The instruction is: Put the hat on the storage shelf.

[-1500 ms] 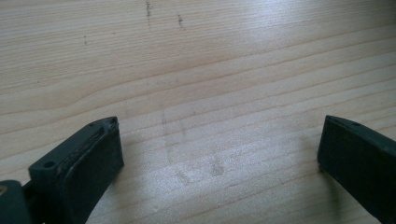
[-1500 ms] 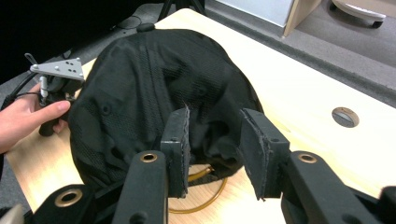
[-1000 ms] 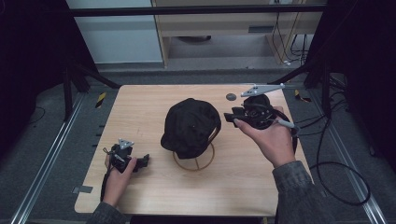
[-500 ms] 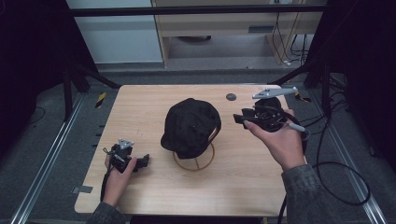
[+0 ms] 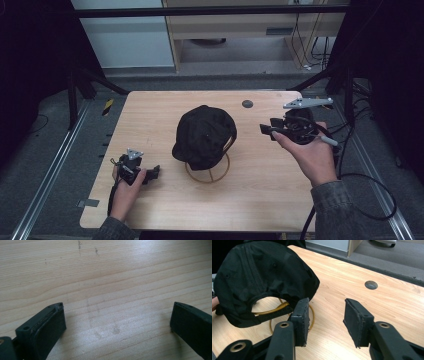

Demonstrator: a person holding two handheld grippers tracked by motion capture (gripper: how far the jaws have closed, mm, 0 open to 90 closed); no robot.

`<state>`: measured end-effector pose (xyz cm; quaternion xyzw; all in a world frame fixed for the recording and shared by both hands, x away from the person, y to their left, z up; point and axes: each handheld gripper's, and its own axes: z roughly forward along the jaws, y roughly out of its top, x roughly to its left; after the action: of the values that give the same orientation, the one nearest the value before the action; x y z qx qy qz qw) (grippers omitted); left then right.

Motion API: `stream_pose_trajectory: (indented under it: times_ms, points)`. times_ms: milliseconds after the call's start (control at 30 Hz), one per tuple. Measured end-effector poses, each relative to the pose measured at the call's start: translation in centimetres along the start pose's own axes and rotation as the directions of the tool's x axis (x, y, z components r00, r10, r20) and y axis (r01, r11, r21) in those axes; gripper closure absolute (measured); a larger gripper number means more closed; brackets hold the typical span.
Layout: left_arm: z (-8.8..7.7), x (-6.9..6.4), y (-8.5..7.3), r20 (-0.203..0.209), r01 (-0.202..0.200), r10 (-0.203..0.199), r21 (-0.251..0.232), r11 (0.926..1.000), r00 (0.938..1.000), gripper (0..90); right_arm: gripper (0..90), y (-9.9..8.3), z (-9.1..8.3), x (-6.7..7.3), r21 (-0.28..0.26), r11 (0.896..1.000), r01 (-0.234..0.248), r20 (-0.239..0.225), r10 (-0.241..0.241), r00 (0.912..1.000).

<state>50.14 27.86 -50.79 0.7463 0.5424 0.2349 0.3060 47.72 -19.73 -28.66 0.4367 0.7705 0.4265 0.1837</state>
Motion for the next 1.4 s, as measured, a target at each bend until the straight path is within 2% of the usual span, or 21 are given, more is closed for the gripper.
stream_pose_trajectory:
  times_ms: [100, 233, 300, 467, 600, 933, 1100, 1400]
  points:
    - [0.0, 0.0, 0.0, 0.000, 0.000, 0.000, 0.000, 1.0000, 1.0000, 0.0, 48.2, -0.3, -0.1, -0.3, -0.005, 1.000, -0.005, 0.010, 0.005, 0.9999]
    - [0.0, 0.0, 0.0, 0.000, 0.000, 0.000, 0.000, 1.0000, 1.0000, 0.0, 30.5, -1.0, 0.1, -0.7, -0.018, 1.000, -0.016, 0.044, 0.017, 0.9989]
    - [0.0, 0.0, 0.0, 0.000, 0.000, 0.000, 0.000, 1.0000, 1.0000, 0.0, 23.8, -1.7, 0.4, -0.9, -0.013, 1.000, -0.022, 0.066, 0.023, 0.9976]
    - [0.0, 0.0, 0.0, -0.001, 0.000, 0.000, 0.000, 1.0000, 1.0000, 0.0, 13.7, -4.3, 2.0, -1.3, 0.006, 1.000, -0.027, 0.093, 0.027, 0.9953]
    - [0.0, 0.0, 0.0, 0.000, 0.000, 0.000, 0.000, 1.0000, 1.0000, 0.0, 12.0, -6.7, 3.5, -1.5, 0.024, 0.999, -0.028, 0.102, 0.025, 0.9945]
    - [0.0, 0.0, 0.0, 0.000, -0.001, 0.001, 0.000, 1.0000, 1.0000, 0.0, 13.6, -12.6, 6.8, -2.6, 0.064, 0.994, -0.092, 0.123, 0.083, 0.9890]
    - [0.0, 0.1, 0.0, 0.006, -0.005, 0.005, -0.002, 1.0000, 1.0000, 0.0, 14.3, -14.8, 8.2, -3.0, 0.099, 0.988, -0.117, 0.135, 0.103, 0.9854]
    - [0.0, 1.0, 0.0, -0.017, 0.017, -0.017, 0.001, 0.9999, 0.9997, 0.0, 15.2, -18.0, 11.1, -3.1, 0.162, 0.980, -0.117, 0.182, 0.087, 0.9795]
